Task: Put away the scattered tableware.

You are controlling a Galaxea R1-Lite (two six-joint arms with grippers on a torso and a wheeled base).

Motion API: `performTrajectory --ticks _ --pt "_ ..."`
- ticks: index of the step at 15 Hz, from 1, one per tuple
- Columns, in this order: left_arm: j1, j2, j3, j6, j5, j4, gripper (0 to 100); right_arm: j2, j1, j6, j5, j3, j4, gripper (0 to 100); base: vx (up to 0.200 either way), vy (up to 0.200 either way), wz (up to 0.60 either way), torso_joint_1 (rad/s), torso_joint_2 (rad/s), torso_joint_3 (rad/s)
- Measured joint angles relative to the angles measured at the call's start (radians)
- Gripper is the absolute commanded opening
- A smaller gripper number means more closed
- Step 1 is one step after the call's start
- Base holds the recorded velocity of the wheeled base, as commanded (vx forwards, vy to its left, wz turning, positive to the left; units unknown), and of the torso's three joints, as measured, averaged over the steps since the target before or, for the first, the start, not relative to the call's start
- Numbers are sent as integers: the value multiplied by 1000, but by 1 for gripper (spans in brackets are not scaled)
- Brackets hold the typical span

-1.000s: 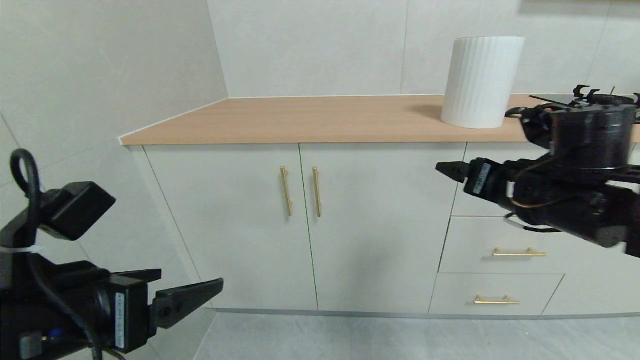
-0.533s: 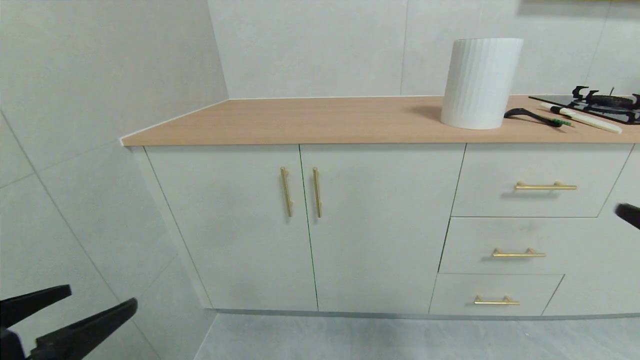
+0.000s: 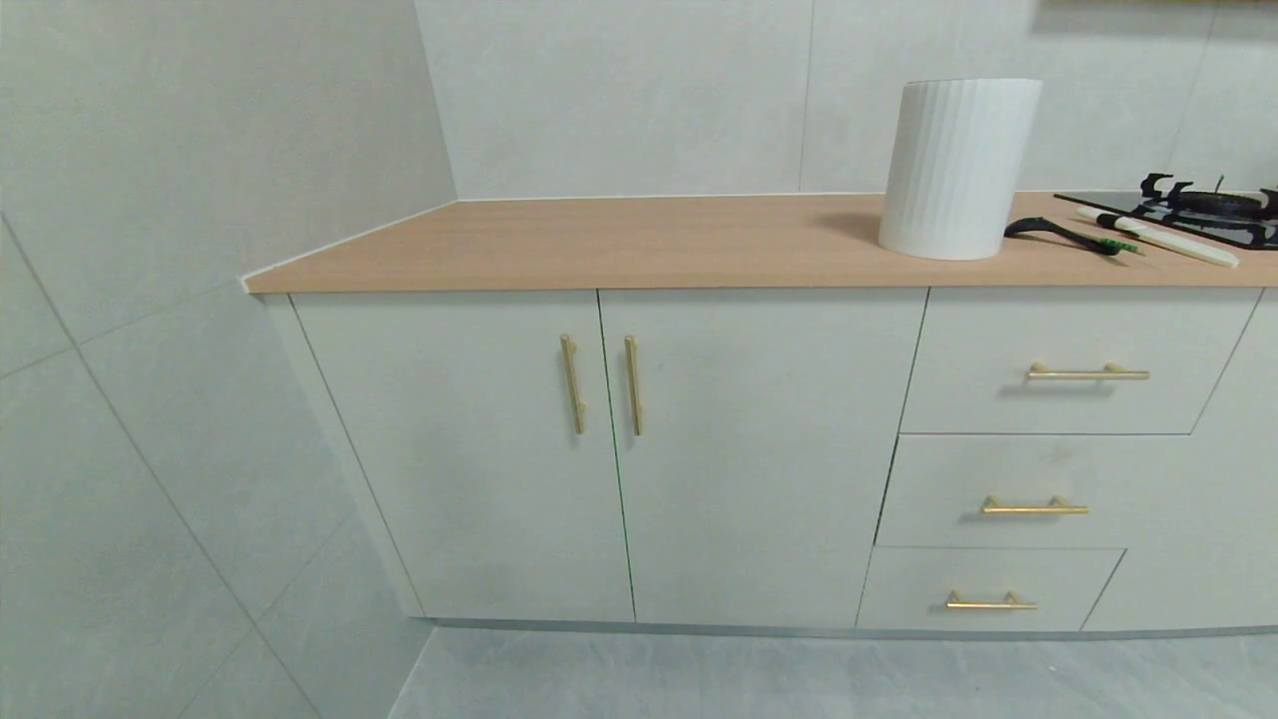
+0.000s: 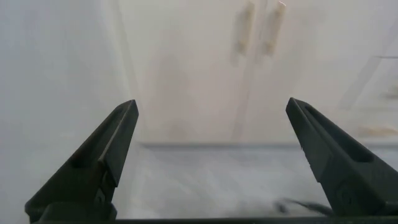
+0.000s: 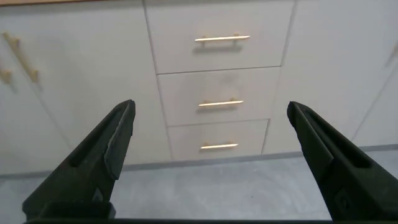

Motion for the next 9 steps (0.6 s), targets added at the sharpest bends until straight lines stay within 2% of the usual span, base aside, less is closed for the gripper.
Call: performTrajectory --ticks 1,2,3,4,6,7,9 --pt "27 -53 17 39 10 0 100 -48 -28 -14 11 27 1 100 0 0 0 0 0 0" --pt "58 -97 36 75 44 0 100 -86 -50 -25 8 56 2 100 0 0 0 0 0 0" --pt "90 -124 49 85 79 -1 100 -109 -59 -24 -30 76 0 100 0 0 0 0 0 0" --pt "121 -146 60 89 87 -1 100 -125 -64 -23 -49 97 0 100 0 0 0 0 0 0" --pt "181 -204 106 104 76 -5 100 -141 -69 -22 -54 150 -4 100 0 0 0 0 0 0" --pt "200 -229 159 105 75 -16 100 -146 -69 -17 -52 188 -21 100 0 0 0 0 0 0" --pt "218 -256 271 112 72 -104 100 -150 -70 -6 -22 301 -171 100 0 0 0 0 0 0"
